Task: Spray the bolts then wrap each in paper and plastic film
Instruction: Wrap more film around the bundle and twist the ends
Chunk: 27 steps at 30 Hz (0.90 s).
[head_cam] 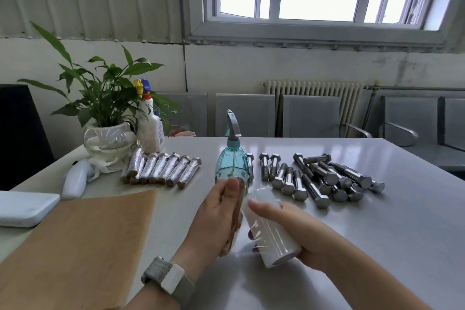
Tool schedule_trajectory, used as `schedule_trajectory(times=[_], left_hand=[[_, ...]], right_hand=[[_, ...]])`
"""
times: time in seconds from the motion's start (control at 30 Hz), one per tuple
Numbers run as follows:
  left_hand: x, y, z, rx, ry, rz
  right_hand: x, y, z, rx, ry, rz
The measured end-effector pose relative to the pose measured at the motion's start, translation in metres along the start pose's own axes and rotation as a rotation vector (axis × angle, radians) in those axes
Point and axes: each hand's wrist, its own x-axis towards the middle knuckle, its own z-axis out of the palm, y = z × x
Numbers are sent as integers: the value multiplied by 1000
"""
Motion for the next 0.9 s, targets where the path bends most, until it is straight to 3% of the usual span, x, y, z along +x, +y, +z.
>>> schedule_trajectory(times=[0.2,0.47,0.63,0.77,0.9], left_hand=[[0,-7,2,3,-31,-39],[1,4,4,-271,-72,-128],[-2,4,8,-304,-65,-146],[-2,4,16,-371,28,-255],[-2,6,21,-623,37,-415]], right_hand=[[4,-2,-17,59,15,160],[9,-3,-25,44,72,110],[12,-1,-29,79,18,122],[15,4,-24,108,35,61],[15,8,-4,212,136,-60]])
